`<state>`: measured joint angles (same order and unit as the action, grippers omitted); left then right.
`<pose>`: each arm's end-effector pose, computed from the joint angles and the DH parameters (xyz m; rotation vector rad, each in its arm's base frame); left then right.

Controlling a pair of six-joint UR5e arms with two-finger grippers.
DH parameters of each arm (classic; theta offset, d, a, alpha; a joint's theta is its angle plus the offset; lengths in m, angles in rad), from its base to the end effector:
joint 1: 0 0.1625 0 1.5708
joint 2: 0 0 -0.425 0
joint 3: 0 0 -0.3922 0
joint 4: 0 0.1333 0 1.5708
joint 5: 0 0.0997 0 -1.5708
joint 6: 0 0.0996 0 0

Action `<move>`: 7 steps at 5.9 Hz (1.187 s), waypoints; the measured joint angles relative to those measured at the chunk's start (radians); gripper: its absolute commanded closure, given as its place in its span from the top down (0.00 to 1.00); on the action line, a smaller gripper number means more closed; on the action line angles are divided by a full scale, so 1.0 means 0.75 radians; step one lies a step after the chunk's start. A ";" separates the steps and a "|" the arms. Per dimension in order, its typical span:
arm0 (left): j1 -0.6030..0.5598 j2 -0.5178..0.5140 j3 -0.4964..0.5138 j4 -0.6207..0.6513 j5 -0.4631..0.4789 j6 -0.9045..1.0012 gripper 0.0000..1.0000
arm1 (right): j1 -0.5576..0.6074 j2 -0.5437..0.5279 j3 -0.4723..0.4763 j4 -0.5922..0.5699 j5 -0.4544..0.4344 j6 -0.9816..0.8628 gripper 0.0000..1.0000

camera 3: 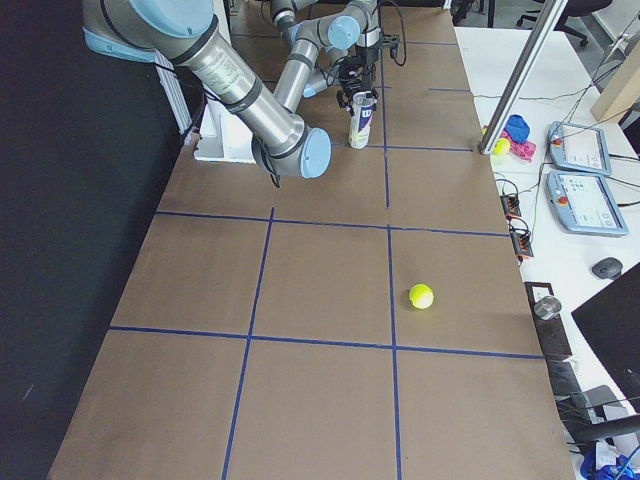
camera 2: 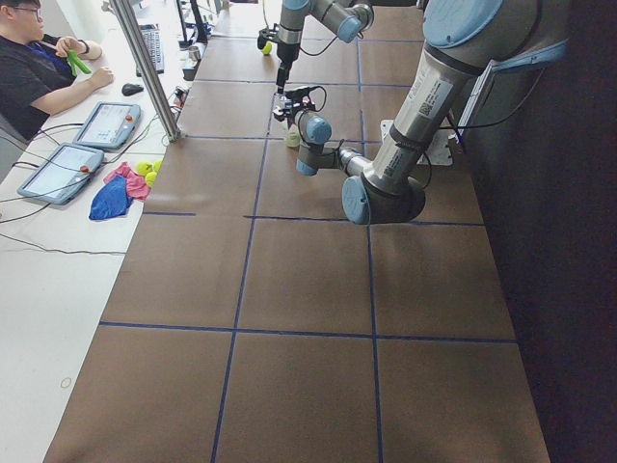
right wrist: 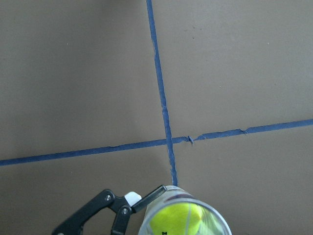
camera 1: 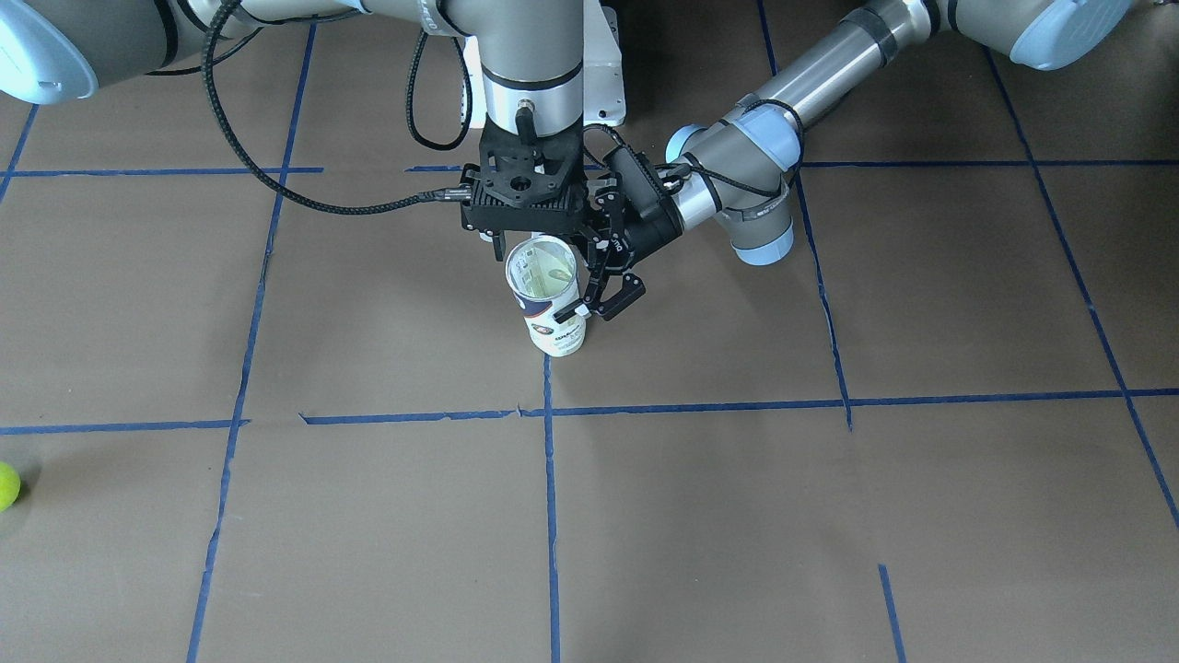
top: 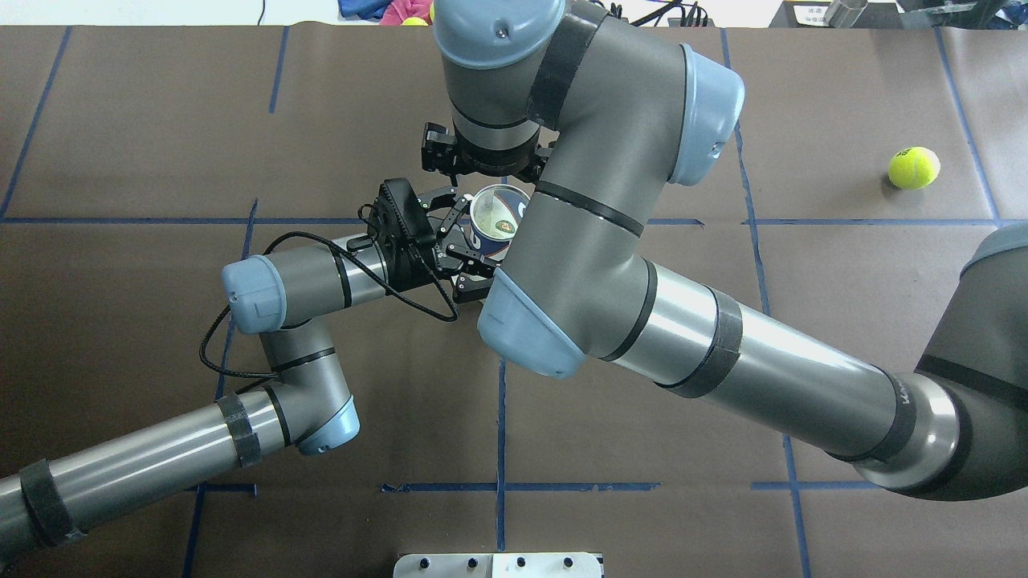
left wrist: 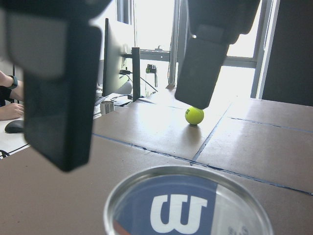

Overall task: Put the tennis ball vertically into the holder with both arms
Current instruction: 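Move the right gripper back toward the remaining tennis ball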

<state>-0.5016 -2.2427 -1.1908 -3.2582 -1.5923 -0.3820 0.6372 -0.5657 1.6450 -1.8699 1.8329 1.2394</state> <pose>0.5436 -0.4477 0.2512 1.4937 1.3439 0.4649 -0.4846 -0.4924 0.0428 0.1412 -0.8031 0.1865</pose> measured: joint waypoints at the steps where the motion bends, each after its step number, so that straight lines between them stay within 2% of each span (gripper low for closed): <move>1: -0.001 0.000 -0.001 -0.001 0.000 0.000 0.96 | 0.031 -0.037 0.025 0.000 0.015 -0.088 1.00; 3: -0.007 0.003 -0.002 -0.007 0.000 -0.002 0.96 | 0.190 -0.180 0.061 0.035 0.138 -0.353 1.00; 5: -0.015 0.011 -0.004 -0.014 -0.002 -0.002 0.96 | 0.381 -0.399 0.063 0.195 0.268 -0.639 1.00; 7: -0.018 0.024 -0.007 -0.016 -0.002 -0.002 0.96 | 0.545 -0.558 0.051 0.237 0.332 -0.967 1.00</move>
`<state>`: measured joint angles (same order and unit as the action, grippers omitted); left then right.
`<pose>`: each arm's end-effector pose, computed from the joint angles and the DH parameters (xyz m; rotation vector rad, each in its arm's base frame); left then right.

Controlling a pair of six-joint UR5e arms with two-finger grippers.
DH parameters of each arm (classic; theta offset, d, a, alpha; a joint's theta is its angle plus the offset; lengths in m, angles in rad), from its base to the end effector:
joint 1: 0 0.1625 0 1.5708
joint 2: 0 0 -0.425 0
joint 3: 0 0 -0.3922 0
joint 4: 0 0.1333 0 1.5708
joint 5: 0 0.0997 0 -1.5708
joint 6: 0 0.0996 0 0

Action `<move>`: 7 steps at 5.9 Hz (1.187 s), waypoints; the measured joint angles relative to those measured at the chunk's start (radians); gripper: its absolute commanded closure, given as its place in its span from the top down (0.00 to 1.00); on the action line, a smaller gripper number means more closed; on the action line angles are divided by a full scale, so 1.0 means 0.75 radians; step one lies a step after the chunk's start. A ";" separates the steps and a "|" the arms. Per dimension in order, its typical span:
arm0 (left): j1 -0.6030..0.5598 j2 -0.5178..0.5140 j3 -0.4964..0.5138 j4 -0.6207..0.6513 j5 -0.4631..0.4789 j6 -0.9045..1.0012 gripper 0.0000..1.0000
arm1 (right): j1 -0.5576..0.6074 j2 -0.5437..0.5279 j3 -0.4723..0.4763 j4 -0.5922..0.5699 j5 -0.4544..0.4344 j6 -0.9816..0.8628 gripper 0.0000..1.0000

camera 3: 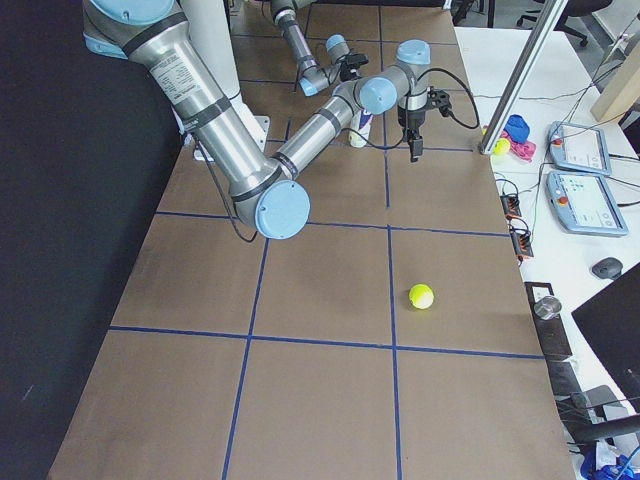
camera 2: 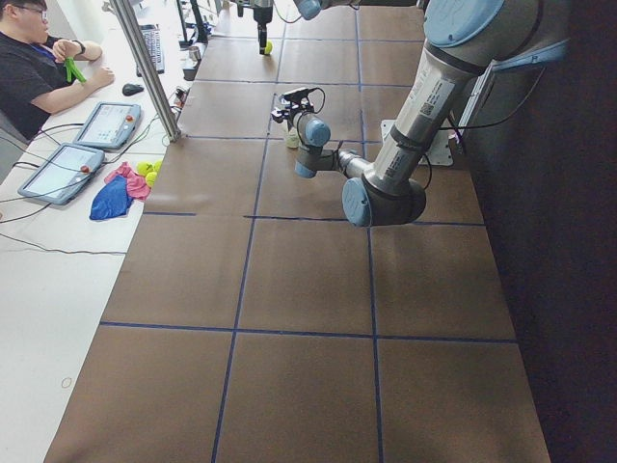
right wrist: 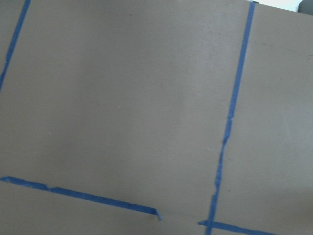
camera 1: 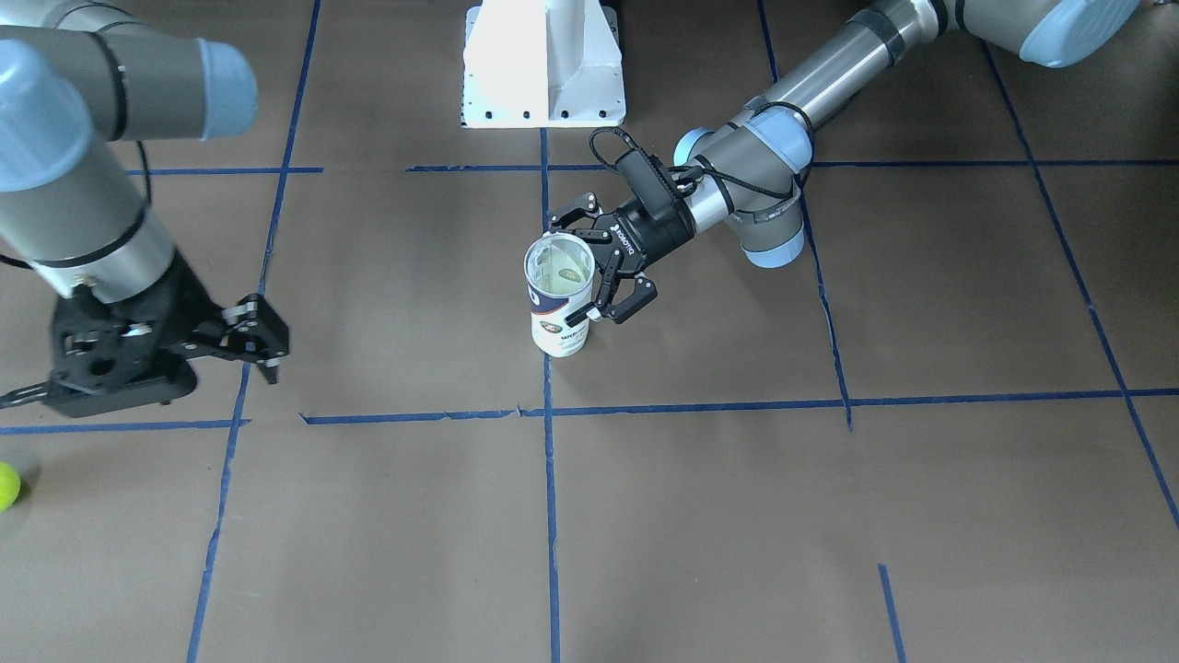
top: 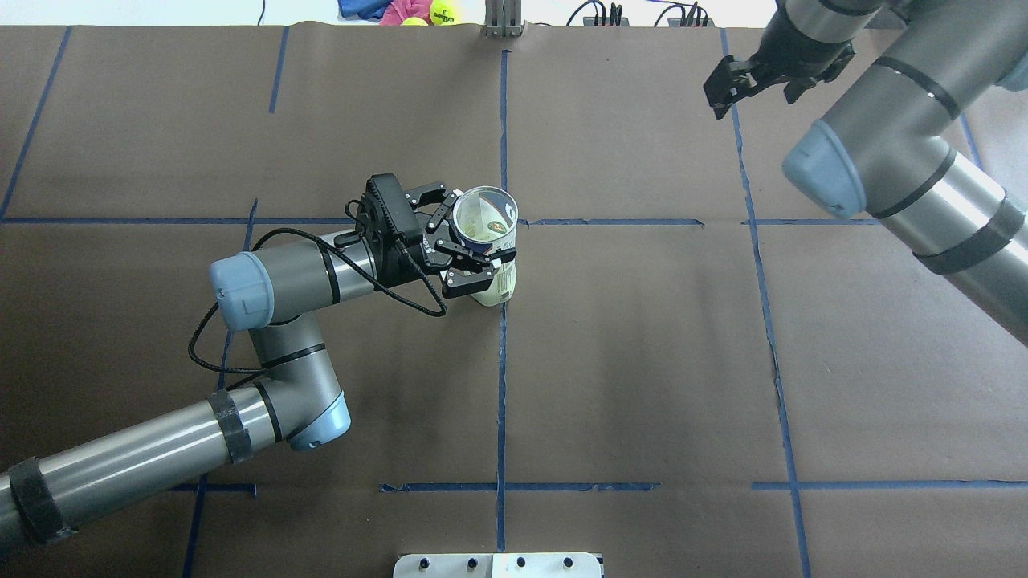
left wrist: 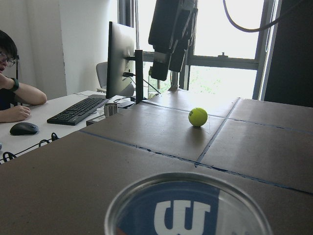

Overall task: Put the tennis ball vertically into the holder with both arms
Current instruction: 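Move the right gripper back toward the remaining tennis ball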

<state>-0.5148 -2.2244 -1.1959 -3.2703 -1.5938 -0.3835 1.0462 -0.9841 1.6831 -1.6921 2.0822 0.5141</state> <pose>0.5338 -0.4525 0.2610 1.4992 1.3344 0.4573 -0.2606 -0.6192 0.2824 0.2438 -0.7119 -0.1577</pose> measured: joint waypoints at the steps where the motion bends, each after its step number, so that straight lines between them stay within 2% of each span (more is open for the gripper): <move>1: -0.001 0.001 -0.001 0.000 0.000 0.000 0.96 | 0.075 -0.056 -0.032 0.003 0.016 -0.167 1.00; 2: 0.000 0.002 -0.001 0.000 0.001 -0.001 0.96 | 0.151 -0.084 -0.107 0.015 0.036 -0.338 1.00; 3: 0.001 0.002 -0.001 0.000 0.001 -0.001 0.96 | 0.212 -0.107 -0.214 0.100 0.061 -0.463 1.00; 5: 0.001 0.002 -0.001 0.000 0.001 0.000 0.96 | 0.260 -0.162 -0.497 0.472 0.080 -0.553 1.00; 6: 0.002 0.002 -0.001 0.000 0.002 -0.001 0.96 | 0.263 -0.195 -0.597 0.602 0.079 -0.584 1.00; 7: 0.002 0.001 -0.001 0.000 0.002 -0.001 0.96 | 0.262 -0.229 -0.643 0.667 0.076 -0.596 1.00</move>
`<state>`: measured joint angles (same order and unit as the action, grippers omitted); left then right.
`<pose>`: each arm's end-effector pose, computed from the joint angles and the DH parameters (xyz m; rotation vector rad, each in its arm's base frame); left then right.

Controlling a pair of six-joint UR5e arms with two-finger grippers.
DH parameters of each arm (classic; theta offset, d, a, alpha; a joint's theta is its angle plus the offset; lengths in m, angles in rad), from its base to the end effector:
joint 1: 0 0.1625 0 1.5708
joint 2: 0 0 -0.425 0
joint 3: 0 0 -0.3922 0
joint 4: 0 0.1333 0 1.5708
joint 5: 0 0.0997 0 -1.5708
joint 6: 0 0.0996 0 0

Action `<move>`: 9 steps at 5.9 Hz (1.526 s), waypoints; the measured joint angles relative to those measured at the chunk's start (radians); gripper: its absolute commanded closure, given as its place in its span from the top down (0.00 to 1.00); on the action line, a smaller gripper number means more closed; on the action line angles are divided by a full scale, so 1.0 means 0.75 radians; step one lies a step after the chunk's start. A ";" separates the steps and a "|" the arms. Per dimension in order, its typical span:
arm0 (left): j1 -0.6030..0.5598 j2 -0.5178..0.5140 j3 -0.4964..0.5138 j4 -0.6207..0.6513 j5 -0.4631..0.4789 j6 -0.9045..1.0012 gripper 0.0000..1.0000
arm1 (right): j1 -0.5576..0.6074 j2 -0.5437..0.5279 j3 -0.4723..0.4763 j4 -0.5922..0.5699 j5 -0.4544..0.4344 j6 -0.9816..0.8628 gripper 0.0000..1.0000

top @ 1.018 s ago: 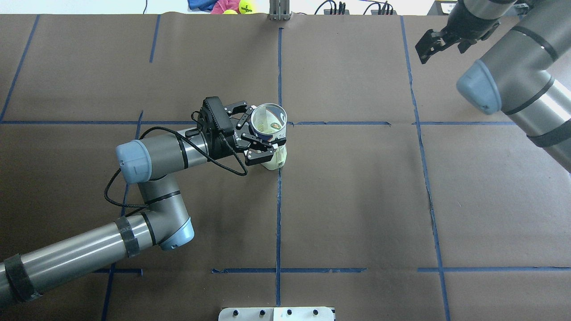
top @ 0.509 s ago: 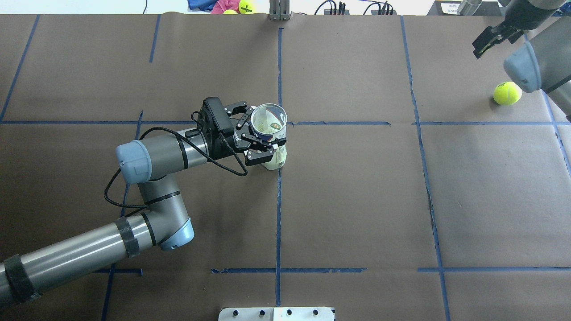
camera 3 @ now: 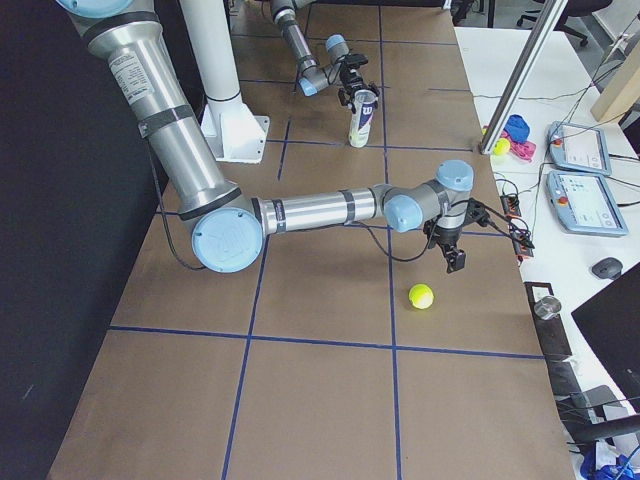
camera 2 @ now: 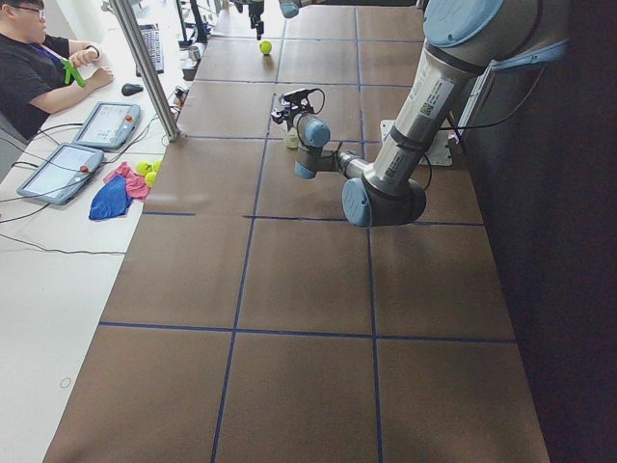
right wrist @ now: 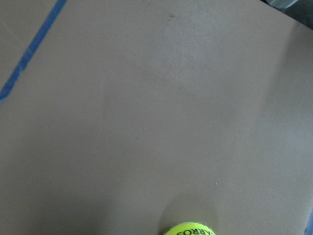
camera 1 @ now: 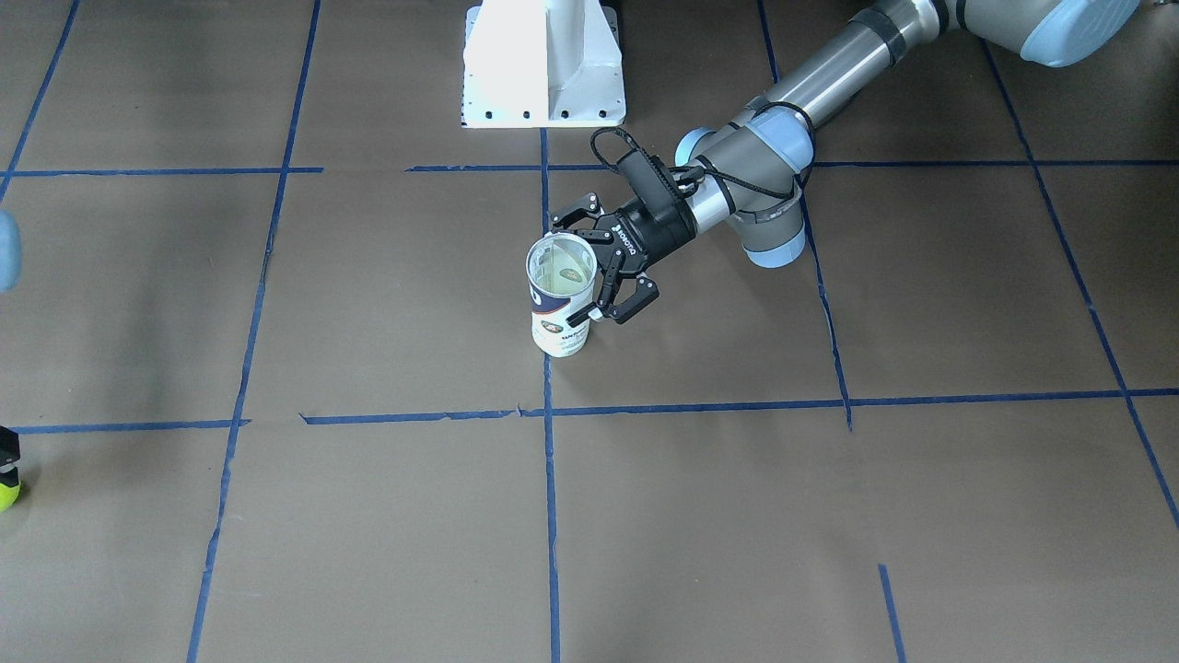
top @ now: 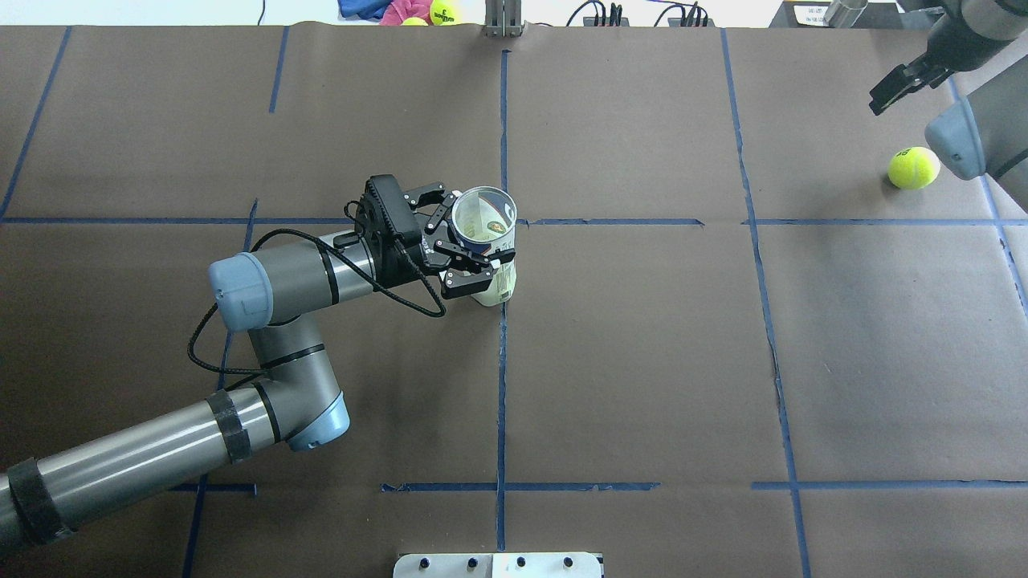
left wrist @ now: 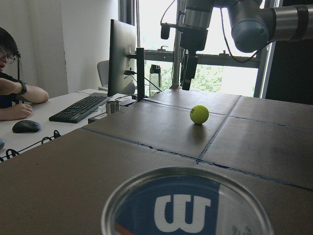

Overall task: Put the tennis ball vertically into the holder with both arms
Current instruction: 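Move the right gripper back toward the remaining tennis ball, then grasp the second tennis ball with the right gripper and lift it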

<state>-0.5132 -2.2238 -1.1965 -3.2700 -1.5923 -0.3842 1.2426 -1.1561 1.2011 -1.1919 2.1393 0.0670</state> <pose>0.5343 -0.4517 0.2612 1.4980 1.3351 0.4564 -0.1465 -0.6774 0.5693 0.2960 -0.6333 -0.3710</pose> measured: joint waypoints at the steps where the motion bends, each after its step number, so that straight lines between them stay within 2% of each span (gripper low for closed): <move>1: 0.000 0.000 0.000 0.001 0.000 0.001 0.96 | -0.008 -0.033 -0.025 0.041 -0.004 -0.004 1.00; 5: -0.001 0.001 0.000 0.001 -0.001 0.001 0.96 | -0.093 -0.049 -0.109 0.112 -0.068 -0.001 0.97; 6: -0.001 0.001 0.000 0.001 -0.001 0.001 0.96 | -0.106 -0.046 -0.118 0.112 -0.110 -0.004 0.32; 7: -0.001 0.001 0.000 0.001 -0.002 0.002 0.96 | -0.113 -0.043 -0.128 0.112 -0.145 -0.006 0.01; 9: -0.001 0.001 0.000 0.001 -0.001 0.002 0.96 | -0.116 -0.037 -0.106 0.115 -0.181 0.003 0.00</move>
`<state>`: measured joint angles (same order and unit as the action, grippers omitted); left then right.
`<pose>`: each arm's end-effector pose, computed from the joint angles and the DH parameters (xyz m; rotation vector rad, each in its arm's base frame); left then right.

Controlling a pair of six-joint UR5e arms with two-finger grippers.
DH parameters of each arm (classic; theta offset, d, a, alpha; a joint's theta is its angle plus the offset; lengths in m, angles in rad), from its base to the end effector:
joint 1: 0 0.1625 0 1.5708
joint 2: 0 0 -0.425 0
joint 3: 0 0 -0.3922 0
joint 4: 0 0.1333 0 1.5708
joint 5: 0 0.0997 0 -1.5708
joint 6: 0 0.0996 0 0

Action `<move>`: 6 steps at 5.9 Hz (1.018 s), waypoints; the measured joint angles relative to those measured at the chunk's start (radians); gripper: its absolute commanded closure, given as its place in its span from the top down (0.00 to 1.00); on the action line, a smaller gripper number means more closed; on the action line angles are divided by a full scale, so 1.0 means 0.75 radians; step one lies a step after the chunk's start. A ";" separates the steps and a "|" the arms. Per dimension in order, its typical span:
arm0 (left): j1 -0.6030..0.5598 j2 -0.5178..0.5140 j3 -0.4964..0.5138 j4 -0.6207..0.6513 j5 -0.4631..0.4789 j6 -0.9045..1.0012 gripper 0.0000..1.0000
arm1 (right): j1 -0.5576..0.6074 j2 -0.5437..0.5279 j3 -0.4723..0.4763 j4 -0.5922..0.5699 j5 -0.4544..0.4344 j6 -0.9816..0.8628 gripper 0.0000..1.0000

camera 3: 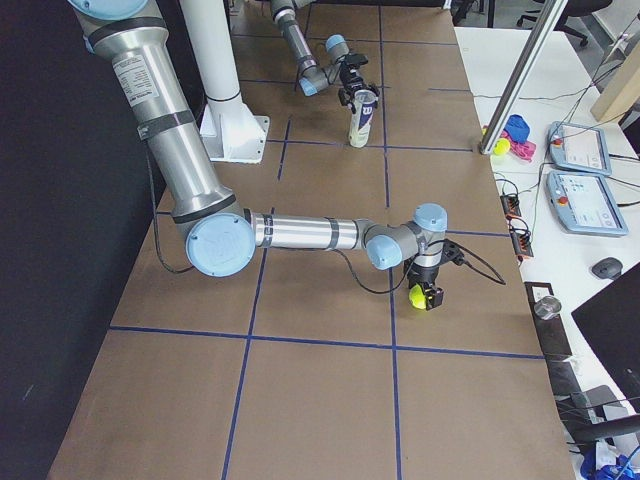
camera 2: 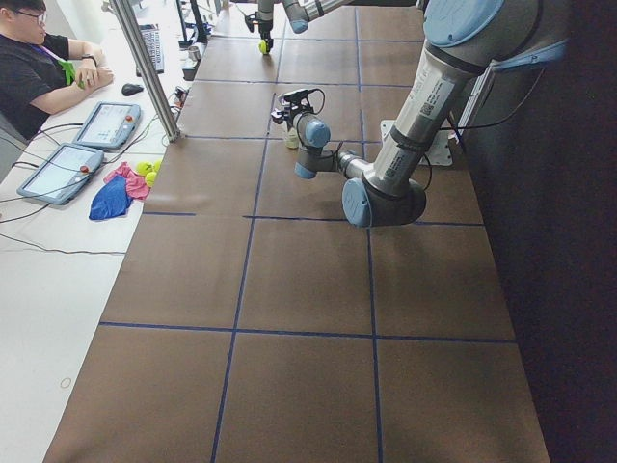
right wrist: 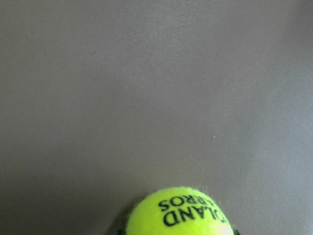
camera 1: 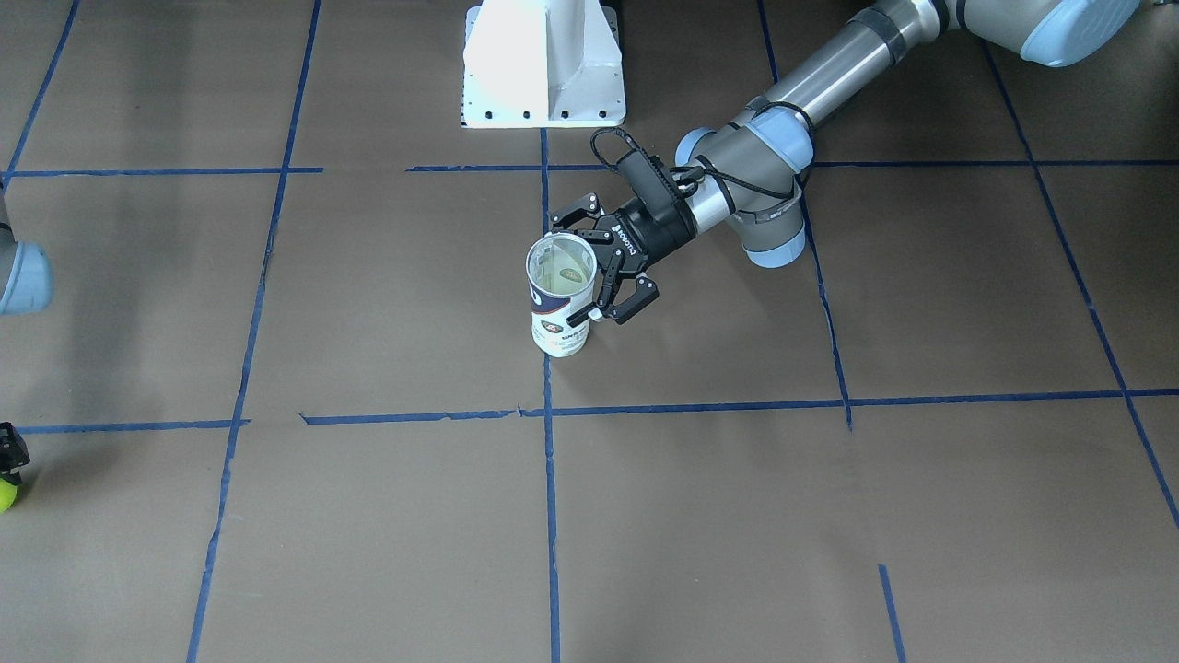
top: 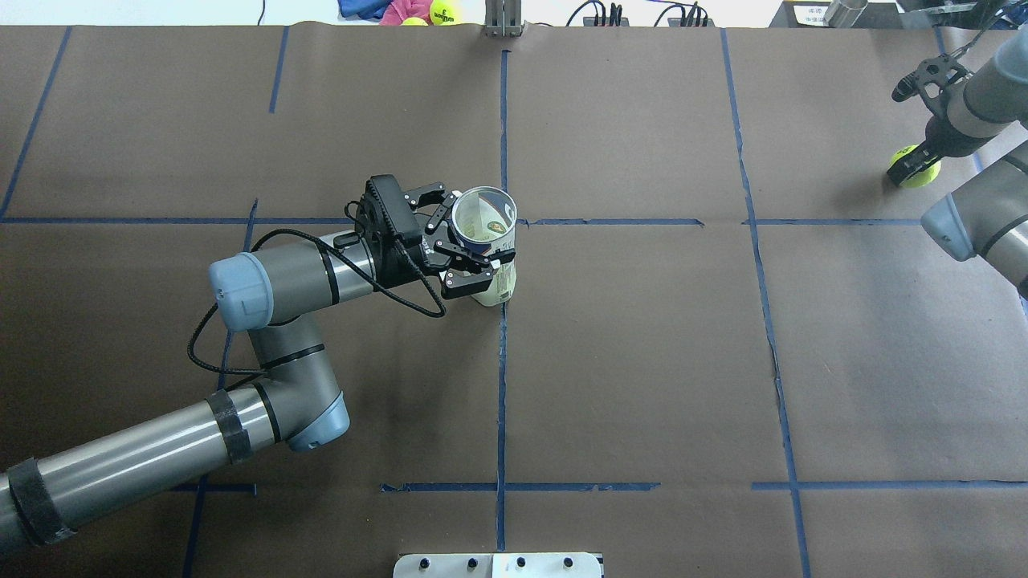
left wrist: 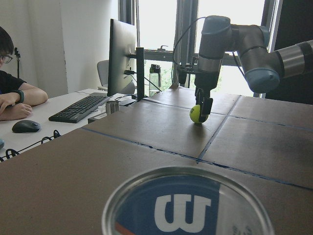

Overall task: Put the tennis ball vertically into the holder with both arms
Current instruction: 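Grasp the second tennis ball with the right gripper and lift it, then carry the second ball over the can and drop it inside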

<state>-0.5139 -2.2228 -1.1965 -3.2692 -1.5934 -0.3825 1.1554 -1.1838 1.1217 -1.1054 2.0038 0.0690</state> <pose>0.5341 -0.4520 0.2619 1.4979 1.3328 0.4586 -0.1903 -0.6582 0.6244 0.2850 -0.5136 -0.4238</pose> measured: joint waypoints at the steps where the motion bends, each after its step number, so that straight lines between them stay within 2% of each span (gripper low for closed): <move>1: 0.000 0.000 0.000 0.000 0.001 0.000 0.96 | 0.007 0.008 0.048 -0.007 0.014 0.017 0.00; 3: 0.000 -0.001 0.000 0.000 0.001 -0.001 0.96 | 0.018 0.033 0.209 -0.078 0.121 0.185 0.00; 4: 0.000 -0.002 0.000 0.000 0.001 -0.001 0.96 | 0.006 0.072 0.348 -0.210 0.160 0.308 0.00; 6: 0.002 -0.002 0.000 0.000 0.001 -0.001 0.95 | -0.096 0.158 0.719 -0.574 0.180 0.601 0.00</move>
<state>-0.5126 -2.2242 -1.1965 -3.2689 -1.5928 -0.3834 1.0833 -1.0655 1.6612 -1.5357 2.1388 0.5195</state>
